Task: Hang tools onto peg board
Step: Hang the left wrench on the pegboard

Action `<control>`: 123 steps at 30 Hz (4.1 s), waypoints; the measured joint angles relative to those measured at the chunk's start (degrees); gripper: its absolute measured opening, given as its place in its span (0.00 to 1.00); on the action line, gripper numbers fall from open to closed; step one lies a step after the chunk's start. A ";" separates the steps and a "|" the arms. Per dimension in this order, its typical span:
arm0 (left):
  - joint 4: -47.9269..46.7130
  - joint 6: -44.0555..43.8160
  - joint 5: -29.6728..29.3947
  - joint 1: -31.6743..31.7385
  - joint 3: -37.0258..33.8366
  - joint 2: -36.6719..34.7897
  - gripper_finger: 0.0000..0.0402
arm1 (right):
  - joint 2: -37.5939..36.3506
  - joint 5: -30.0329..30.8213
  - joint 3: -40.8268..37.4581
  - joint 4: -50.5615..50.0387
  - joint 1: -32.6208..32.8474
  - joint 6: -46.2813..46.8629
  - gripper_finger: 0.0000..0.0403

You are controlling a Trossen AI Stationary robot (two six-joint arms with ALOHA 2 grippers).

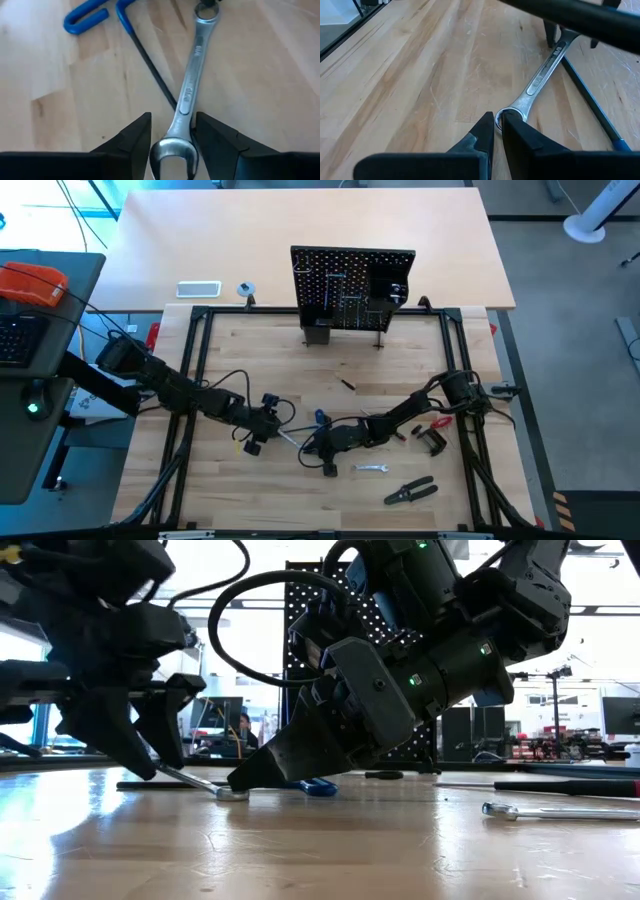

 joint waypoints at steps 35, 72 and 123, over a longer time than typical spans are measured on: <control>0.01 2.32 3.19 1.15 -0.02 -0.49 0.29 | -0.98 2.79 -0.13 -0.61 1.13 -1.97 0.19; 6.68 5.53 -25.24 -4.57 0.01 -21.25 0.28 | -39.76 51.92 -0.09 -50.14 18.29 15.59 0.35; 82.65 36.16 -47.61 -5.95 7.99 16.46 0.28 | -14.67 35.75 -8.96 49.06 2.27 -11.10 0.35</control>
